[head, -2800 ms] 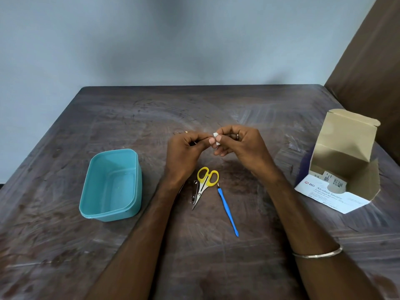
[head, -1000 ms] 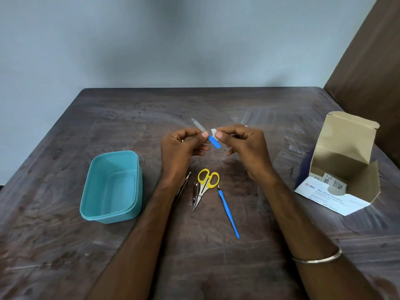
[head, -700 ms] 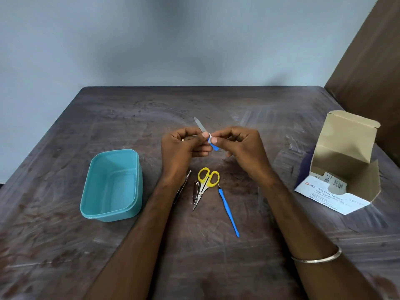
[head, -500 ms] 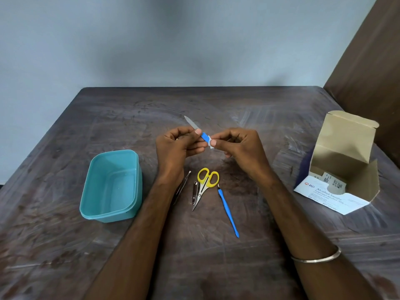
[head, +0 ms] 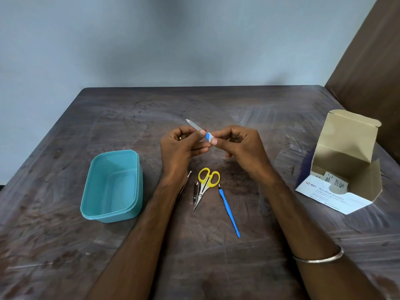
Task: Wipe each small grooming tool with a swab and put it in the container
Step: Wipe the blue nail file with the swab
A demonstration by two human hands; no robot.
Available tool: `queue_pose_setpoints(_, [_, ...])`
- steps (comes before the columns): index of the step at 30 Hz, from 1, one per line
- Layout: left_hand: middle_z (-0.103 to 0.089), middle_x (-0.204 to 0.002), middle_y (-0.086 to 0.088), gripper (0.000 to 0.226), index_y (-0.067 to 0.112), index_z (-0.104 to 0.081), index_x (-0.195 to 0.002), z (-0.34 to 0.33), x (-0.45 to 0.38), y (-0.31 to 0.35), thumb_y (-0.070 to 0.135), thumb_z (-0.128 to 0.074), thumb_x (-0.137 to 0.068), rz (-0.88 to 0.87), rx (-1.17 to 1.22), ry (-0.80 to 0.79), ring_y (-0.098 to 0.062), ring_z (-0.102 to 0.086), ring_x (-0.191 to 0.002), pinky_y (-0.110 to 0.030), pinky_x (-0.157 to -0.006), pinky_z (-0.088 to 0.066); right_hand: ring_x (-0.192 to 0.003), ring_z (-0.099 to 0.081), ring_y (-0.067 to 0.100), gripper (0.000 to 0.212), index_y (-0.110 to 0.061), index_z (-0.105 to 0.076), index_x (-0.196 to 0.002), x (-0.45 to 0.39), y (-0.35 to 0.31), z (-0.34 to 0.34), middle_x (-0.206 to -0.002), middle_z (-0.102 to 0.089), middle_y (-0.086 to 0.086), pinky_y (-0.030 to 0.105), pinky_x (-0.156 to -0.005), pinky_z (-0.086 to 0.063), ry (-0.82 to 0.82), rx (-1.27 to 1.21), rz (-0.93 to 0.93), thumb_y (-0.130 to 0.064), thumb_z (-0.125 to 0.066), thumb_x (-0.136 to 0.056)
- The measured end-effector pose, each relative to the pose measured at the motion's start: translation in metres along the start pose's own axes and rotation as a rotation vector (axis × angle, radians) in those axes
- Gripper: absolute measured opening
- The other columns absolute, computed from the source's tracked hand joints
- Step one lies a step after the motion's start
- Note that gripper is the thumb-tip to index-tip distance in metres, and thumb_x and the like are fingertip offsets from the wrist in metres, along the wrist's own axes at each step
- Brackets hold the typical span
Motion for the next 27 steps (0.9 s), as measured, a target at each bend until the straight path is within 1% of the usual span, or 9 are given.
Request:
queue_pose_setpoints(1, [-0.076, -0.091, -0.015, 0.012, 0.002, -0.068, -0.096, -0.001, 0.0, 0.001, 0.001, -0.072, -0.084, -0.007, 0.011, -0.02, -0.027, -0.074, -0.071, -0.029, -0.062, -0.061, -0.056, -0.056, 0.017, 0.011, -0.015, -0.079, -0.095, 0.0, 0.0, 0.001, -0.078, -0.074, 0.008, 0.036, -0.054, -0.051, -0.007, -0.048, -0.008, -0.014, -0.079, -0.084])
queue_pose_setpoints(3, [-0.076, -0.101, -0.012, 0.026, 0.003, -0.065, -0.113, -0.003, -0.002, 0.001, 0.0, -0.068, -0.087, -0.011, 0.03, -0.07, -0.025, -0.074, -0.074, -0.029, -0.066, -0.061, -0.056, -0.053, 0.021, 0.011, -0.014, -0.079, -0.097, 0.0, 0.0, 0.003, -0.074, -0.073, 0.005, 0.035, -0.054, -0.05, -0.028, -0.124, -0.039, -0.012, -0.077, -0.085])
queue_pose_setpoints(5, [-0.075, -0.106, -0.01, 0.031, 0.007, -0.063, -0.12, -0.006, -0.002, 0.003, 0.0, -0.065, -0.09, -0.026, 0.036, -0.121, -0.022, -0.074, -0.075, -0.029, -0.069, -0.062, -0.053, -0.05, 0.018, 0.011, -0.013, -0.078, -0.097, 0.0, 0.003, 0.003, -0.074, -0.072, 0.003, 0.034, -0.054, -0.05, -0.051, -0.208, -0.1, -0.01, -0.075, -0.086])
queue_pose_setpoints(7, [-0.075, -0.104, -0.01, 0.032, 0.01, -0.062, -0.122, -0.008, -0.003, 0.005, 0.0, -0.063, -0.091, -0.062, 0.03, -0.159, -0.019, -0.073, -0.073, -0.029, -0.068, -0.061, -0.051, -0.048, 0.015, 0.01, -0.011, -0.078, -0.096, 0.001, 0.007, 0.002, -0.076, -0.072, 0.006, 0.033, -0.054, -0.05, -0.084, -0.275, -0.156, -0.009, -0.074, -0.086])
queue_pose_setpoints(10, [-0.074, -0.09, -0.009, 0.028, 0.011, -0.065, -0.115, -0.009, -0.002, 0.007, -0.002, -0.064, -0.09, -0.101, 0.018, -0.166, -0.017, -0.071, -0.068, -0.028, -0.064, -0.06, -0.051, -0.049, 0.016, 0.01, -0.009, -0.078, -0.095, 0.001, 0.011, -0.002, -0.081, -0.072, 0.011, 0.032, -0.055, -0.049, -0.123, -0.3, -0.199, -0.011, -0.074, -0.087])
queue_pose_setpoints(14, [-0.071, -0.075, -0.008, 0.015, 0.007, -0.067, -0.098, -0.001, -0.006, 0.005, -0.002, -0.068, -0.086, -0.11, -0.004, -0.105, -0.017, -0.065, -0.056, -0.029, -0.062, -0.058, -0.059, -0.057, 0.02, 0.012, -0.007, -0.077, -0.098, 0.001, 0.011, -0.005, -0.086, -0.072, 0.012, 0.031, -0.052, -0.05, -0.119, -0.266, -0.18, -0.012, -0.073, -0.088])
queue_pose_setpoints(19, [-0.07, -0.07, -0.005, 0.013, 0.005, -0.069, -0.093, 0.001, -0.008, 0.003, -0.003, -0.072, -0.083, -0.098, -0.016, -0.05, -0.017, -0.065, -0.06, -0.029, -0.064, -0.058, -0.066, -0.063, 0.024, 0.014, -0.006, -0.077, -0.099, 0.001, 0.006, -0.007, -0.084, -0.074, 0.009, 0.033, -0.054, -0.049, -0.085, -0.206, -0.117, -0.012, -0.074, -0.088])
queue_pose_setpoints(23, [-0.071, -0.072, -0.008, 0.015, -0.001, -0.07, -0.095, 0.0, -0.007, 0.004, -0.003, -0.074, -0.081, -0.091, 0.002, -0.043, -0.02, -0.069, -0.067, -0.029, -0.066, -0.06, -0.059, -0.062, 0.023, 0.009, -0.012, -0.079, -0.096, 0.0, -0.001, -0.006, -0.083, -0.075, 0.012, 0.034, -0.054, -0.047, -0.029, -0.156, -0.027, -0.011, -0.075, -0.087])
queue_pose_setpoints(27, [-0.071, -0.071, -0.011, 0.015, -0.003, -0.07, -0.093, 0.003, -0.005, 0.006, -0.003, -0.076, -0.079, -0.062, 0.022, 0.012, -0.02, -0.069, -0.062, -0.028, -0.064, -0.06, -0.051, -0.058, 0.018, 0.011, -0.014, -0.079, -0.096, 0.001, -0.004, -0.007, -0.074, -0.075, 0.007, 0.035, -0.053, -0.046, -0.028, -0.076, 0.037, -0.011, -0.078, -0.085])
Point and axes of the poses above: each hand's wrist, its own x-axis away from the middle knuckle, its own z-axis out of the back of the hand, y = z × x, the point moved 7 cm from there along -x, towards the middle knuckle
